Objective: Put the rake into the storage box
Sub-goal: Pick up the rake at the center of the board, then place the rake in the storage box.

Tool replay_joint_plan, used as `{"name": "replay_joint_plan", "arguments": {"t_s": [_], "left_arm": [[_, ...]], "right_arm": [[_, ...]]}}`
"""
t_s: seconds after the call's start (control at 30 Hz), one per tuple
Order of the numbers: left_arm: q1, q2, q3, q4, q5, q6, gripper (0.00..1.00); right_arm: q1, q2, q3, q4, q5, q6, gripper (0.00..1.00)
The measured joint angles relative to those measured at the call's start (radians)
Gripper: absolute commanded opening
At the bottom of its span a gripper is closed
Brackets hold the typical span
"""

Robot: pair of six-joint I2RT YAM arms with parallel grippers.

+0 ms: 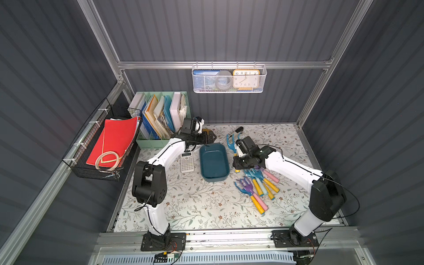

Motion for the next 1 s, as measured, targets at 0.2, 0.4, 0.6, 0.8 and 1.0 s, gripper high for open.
{"name": "replay_joint_plan", "arguments": {"t_s": [0.2, 0.4, 0.6, 0.8, 1.0], "left_arm": [[-0.002, 0.0, -0.039, 0.023, 0.181, 0.019, 0.99], [0.009, 0.0, -0.05, 0.043, 0.27, 0.022, 0.99], [0.027, 0.0, -0.055, 0.05, 0.31, 0.022, 0.97], [0.051, 0.002, -0.076, 0.069, 0.323, 0.004, 0.7], [0.049, 0.016, -0.076, 0.103, 0.341, -0.013, 0.68]], "right_arm": [[-0.007, 0.132, 0.179, -0.041, -0.066, -0.045, 0.06], [-0.02, 0.216, 0.245, -0.059, -0.137, -0.047, 0.06], [-0.012, 0.243, 0.245, -0.077, -0.185, -0.052, 0.06], [-0.011, 0.249, 0.278, -0.075, -0.235, -0.055, 0.06], [-0.003, 0.25, 0.283, -0.064, -0.262, -0.053, 0.06]]}}
